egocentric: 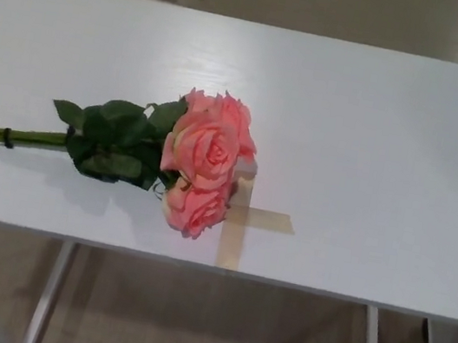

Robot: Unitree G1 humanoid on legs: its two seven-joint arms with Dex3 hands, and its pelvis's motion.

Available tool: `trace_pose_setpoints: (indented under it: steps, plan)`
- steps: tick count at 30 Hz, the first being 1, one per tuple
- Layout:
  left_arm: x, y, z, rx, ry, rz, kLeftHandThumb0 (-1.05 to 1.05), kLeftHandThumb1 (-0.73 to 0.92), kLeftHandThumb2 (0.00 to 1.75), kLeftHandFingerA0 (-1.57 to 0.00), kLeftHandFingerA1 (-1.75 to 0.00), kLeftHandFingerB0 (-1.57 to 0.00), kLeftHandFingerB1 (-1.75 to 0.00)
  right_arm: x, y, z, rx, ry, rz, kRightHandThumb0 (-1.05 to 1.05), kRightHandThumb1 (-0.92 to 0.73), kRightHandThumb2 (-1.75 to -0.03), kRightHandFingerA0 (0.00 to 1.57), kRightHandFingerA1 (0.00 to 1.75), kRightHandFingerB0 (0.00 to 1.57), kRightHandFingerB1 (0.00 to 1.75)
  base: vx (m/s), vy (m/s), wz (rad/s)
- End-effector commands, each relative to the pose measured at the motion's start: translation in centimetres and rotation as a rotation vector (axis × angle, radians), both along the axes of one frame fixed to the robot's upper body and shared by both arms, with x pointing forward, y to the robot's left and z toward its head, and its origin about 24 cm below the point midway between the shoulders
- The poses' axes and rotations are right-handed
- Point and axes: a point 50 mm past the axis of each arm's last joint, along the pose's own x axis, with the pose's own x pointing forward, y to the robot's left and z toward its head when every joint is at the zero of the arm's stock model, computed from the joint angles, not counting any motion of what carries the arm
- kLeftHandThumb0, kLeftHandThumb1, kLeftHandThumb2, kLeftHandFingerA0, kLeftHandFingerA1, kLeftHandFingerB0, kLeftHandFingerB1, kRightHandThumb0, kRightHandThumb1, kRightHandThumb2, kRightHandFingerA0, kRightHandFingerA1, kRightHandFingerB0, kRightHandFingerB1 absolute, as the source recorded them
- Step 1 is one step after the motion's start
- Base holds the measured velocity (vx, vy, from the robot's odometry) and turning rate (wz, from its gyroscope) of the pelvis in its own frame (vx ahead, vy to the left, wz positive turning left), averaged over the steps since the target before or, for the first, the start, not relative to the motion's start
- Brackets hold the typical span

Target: Use the left hand to pick up the rose and passes it to a human.

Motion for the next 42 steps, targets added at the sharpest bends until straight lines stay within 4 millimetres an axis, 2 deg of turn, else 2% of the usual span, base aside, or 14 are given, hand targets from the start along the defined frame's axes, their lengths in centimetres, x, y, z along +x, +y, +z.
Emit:
trace_pose_setpoints:
  steps: [1,5,6,16,17,18,19,20,23,24,30,32,41,42]
  plan:
    - [-2.1,0.3,-0.9,-0.059,0.023,0.015,-0.48,0.5,0.56,-0.35,-0.34,-0.28,-0.3,-1.3,-0.3,-0.5,-0.02,0.017,-0.008,-0.41,-0.6,-0.58,0.67,0.45,0.52,0.4,0.01,-0.01,0.08]
    - [-2.4,0.3,-1.0,-0.061,0.027,0.015,-0.48,0.5,0.56,-0.35,-0.34,-0.28,-0.3,-1.6,-0.3,-0.7,-0.02,0.023,-0.009,-0.41,-0.6,-0.58,0.67,0.45,0.52,0.4,0.0,0.0,0.0]
    - [-2.7,0.3,-1.0,-0.06,0.026,0.016,-0.66,0.41,0.71,-0.21,-0.4,-0.12,-0.34,-2.0,-0.3,-0.9,-0.023,0.034,-0.009,-0.41,-0.6,-0.58,0.67,0.46,0.53,0.41,0.0,0.0,0.0]
    - [-3.0,0.1,-1.0,-0.048,-0.011,-0.071,-0.69,0.41,0.71,-0.18,-0.39,-0.09,-0.34,-3.5,-0.1,-1.5,-0.036,0.076,0.003,-0.42,-0.6,-0.59,0.66,0.45,0.53,0.41,0.0,0.0,0.0]
    - [-3.7,0.2,-0.8,-0.078,-0.02,-0.129,-0.32,0.16,0.8,0.0,-0.48,0.0,-0.47,-4.3,-0.3,-1.8,-0.04,0.095,0.005,-0.42,-0.61,-0.59,0.66,0.45,0.53,0.41,0.0,0.0,0.0]
    - [-4.0,0.2,-0.8,-0.091,-0.023,-0.156,-0.32,0.16,0.8,0.0,-0.48,0.0,-0.47,-4.7,-0.3,-1.9,-0.042,0.104,0.005,-0.42,-0.61,-0.59,0.66,0.45,0.53,0.41,0.0,0.0,0.0]
    - [-4.6,0.4,-0.7,-0.094,-0.026,-0.168,-0.61,0.44,0.54,-0.17,-0.3,-0.19,-0.28,-5.0,-0.3,-2.1,-0.043,0.114,0.011,-0.43,-0.61,-0.59,0.66,0.45,0.53,0.41,0.0,0.0,0.0]
    - [-4.8,0.5,-0.5,-0.098,-0.042,-0.182,-0.29,0.17,0.81,-0.06,-0.5,-0.05,-0.48,-5.1,-0.2,-2.1,-0.045,0.118,0.016,-0.43,-0.61,-0.59,0.66,0.45,0.53,0.4,0.0,0.0,0.0]
    - [-4.9,0.6,-0.4,-0.102,-0.052,-0.189,-0.29,0.17,0.81,-0.06,-0.5,-0.05,-0.48,-5.1,-0.2,-2.1,-0.046,0.118,0.017,-0.43,-0.61,-0.59,0.66,0.45,0.53,0.4,0.0,0.0,0.0]
    - [-5.0,0.6,0.1,-0.101,-0.111,-0.214,-0.54,0.42,0.54,-0.36,-0.34,-0.39,-0.33,-5.1,-0.2,-2.1,-0.048,0.121,0.019,-0.43,-0.61,-0.59,0.65,0.45,0.52,0.4,0.0,0.0,0.0]
    - [-5.0,0.5,1.8,-0.107,-0.252,-0.267,-0.54,0.42,0.54,-0.39,-0.35,-0.41,-0.33,-4.6,-0.2,-2.0,-0.053,0.118,0.023,-0.43,-0.61,-0.59,0.64,0.45,0.51,0.4,0.0,0.0,0.0]
    - [-6.1,-0.7,5.6,-0.165,-0.492,-0.36,-0.51,0.42,0.54,-0.49,-0.38,-0.45,-0.35,-4.7,-0.2,-2.0,-0.05,0.117,0.009,-0.49,-0.49,-0.8,0.57,0.56,0.45,0.51,0.0,0.0,0.0]
    - [-7.4,-2.4,9.9,-0.255,-0.623,-0.44,-0.53,0.38,0.68,-0.61,-0.5,-0.46,-0.44,-3.9,0.2,-1.9,-0.04,0.105,0.008,-0.5,-0.49,-0.8,0.57,0.56,0.45,0.51,0.0,0.0,0.0]
    - [-7.6,-3.0,11.1,-0.262,-0.673,-0.477,-0.53,0.39,0.68,-0.67,-0.52,-0.52,-0.46,-4.1,0.2,-1.9,-0.041,0.106,0.007,-0.45,-0.6,-0.59,0.63,0.44,0.51,0.4,0.0,0.0,0.0]
